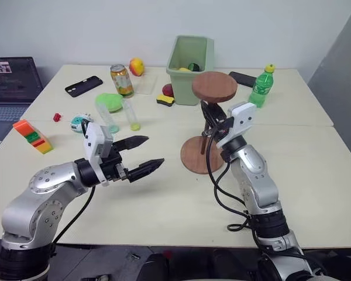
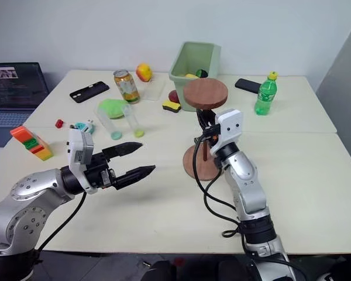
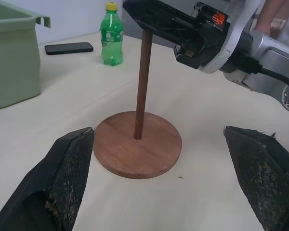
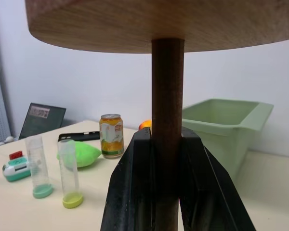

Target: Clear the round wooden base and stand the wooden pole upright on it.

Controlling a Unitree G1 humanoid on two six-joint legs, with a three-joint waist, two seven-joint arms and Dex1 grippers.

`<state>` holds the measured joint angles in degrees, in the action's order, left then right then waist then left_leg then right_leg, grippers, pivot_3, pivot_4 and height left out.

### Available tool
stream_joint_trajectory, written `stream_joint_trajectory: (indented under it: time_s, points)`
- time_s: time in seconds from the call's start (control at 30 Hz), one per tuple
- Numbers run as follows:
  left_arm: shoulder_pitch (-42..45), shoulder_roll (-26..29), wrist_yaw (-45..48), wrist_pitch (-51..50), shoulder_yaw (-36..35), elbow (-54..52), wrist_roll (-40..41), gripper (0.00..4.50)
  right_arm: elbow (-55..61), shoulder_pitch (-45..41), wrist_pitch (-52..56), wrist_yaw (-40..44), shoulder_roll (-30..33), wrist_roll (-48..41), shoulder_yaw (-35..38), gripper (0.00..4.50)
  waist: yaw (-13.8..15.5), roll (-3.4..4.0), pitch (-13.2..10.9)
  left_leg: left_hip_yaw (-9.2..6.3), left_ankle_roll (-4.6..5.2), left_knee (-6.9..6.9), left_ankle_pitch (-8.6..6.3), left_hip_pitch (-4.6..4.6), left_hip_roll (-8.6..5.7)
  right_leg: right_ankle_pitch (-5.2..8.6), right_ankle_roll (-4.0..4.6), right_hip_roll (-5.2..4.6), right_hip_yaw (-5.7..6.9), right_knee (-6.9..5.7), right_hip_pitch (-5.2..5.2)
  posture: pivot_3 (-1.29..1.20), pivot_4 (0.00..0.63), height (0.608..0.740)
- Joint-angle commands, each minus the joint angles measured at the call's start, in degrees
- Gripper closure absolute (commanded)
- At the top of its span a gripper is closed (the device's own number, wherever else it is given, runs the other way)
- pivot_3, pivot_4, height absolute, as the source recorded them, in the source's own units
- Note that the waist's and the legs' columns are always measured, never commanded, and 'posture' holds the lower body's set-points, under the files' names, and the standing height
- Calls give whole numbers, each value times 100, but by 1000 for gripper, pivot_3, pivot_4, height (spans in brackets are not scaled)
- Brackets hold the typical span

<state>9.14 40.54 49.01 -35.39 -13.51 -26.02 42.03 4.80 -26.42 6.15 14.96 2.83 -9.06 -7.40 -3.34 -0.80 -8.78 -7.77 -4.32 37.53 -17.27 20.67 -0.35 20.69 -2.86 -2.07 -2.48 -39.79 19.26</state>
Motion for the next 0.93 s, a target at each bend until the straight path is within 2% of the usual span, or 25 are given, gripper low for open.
stream_joint_trajectory:
  time_s: [0.03, 0.07, 0.13, 0.2, 0.33, 0.47, 0.57, 0.63, 0.8, 0.93]
  points:
    - [192, 90, 101, 126, 59, 31, -41, 0, -320, 364, 706, 165, 248, 53, -45, 3556, 24, -1, 10, 0, 0, 0, 0, 0, 0, 0, 0, 0, 0, 2, 0, 0, 150, 740]
    - [231, 84, 97, 130, 66, 65, -62, 0, -223, 390, 731, 199, 281, 12, -30, 3486, 42, -3, 10, -2, 0, -1, 0, 0, 0, 0, 0, 0, 2, 5, 1, 0, 150, 740]
    - [306, 93, 118, 116, 90, 142, -83, 0, 49, 412, 918, 312, 392, -162, 74, 3021, 75, -15, -7, -2, 0, -1, 0, 7, 0, 0, 0, 1, 13, 15, 4, 0, 150, 740]
    - [371, 130, 166, 92, 107, 224, -74, 0, 363, 403, 1171, 505, 570, -367, 210, 2475, 58, 37, -57, 1, -2, 1, 1, 28, -5, -1, 0, -4, -6, 13, 19, 0, 150, 740]
    - [579, 344, 471, -14, 236, 483, -51, 0, 903, 371, 1989, 1022, 1197, -847, 484, 1477, 3, 42, -59, 5, -24, 10, 14, 98, -2, -2, -2, -2, -5, -9, 97, 0, 150, 740]
    - [1207, 878, 1136, -308, 563, 1084, -118, 0, 1485, 720, 3063, 2193, 2616, -1525, 809, 664, 22, 45, -64, 5, -24, 13, 13, 116, -1, -1, 0, 2, 9, -6, 102, 0, 150, 740]
    - [1905, 1168, 1390, -396, 992, 1598, -475, 0, 1501, 1027, 3351, 3264, 3864, -1970, 1328, 59, 138, 52, -95, -2, -1, 29, 1, 126, -13, -1, -1, -5, 22, 2, 94, 0, 150, 740]
    - [2384, 1223, 1498, -354, 1244, 1909, -728, 0, 1487, 1050, 3483, 3671, 4464, -2214, 1646, 10, 144, 55, -106, 10, 4, 35, -2, 123, -16, -2, -2, -5, 10, 4, 90, 0, 150, 740]
    - [3219, 1139, 1820, 61, 1663, 2635, -1298, 0, 1668, 831, 4094, 4156, 5231, -2936, 2208, 10, 28, 49, -109, 13, 4, 35, -1, 122, -1, -3, -4, 9, 10, -1, 92, 0, 150, 740]
    - [3437, 1132, 2384, 339, 1829, 3011, -1434, 0, 2066, 883, 4363, 3887, 5247, -3309, 2537, 10, 2, 51, -117, 16, 0, 32, 1, 128, -1, -3, -3, 10, 10, 4, 95, 0, 150, 740]
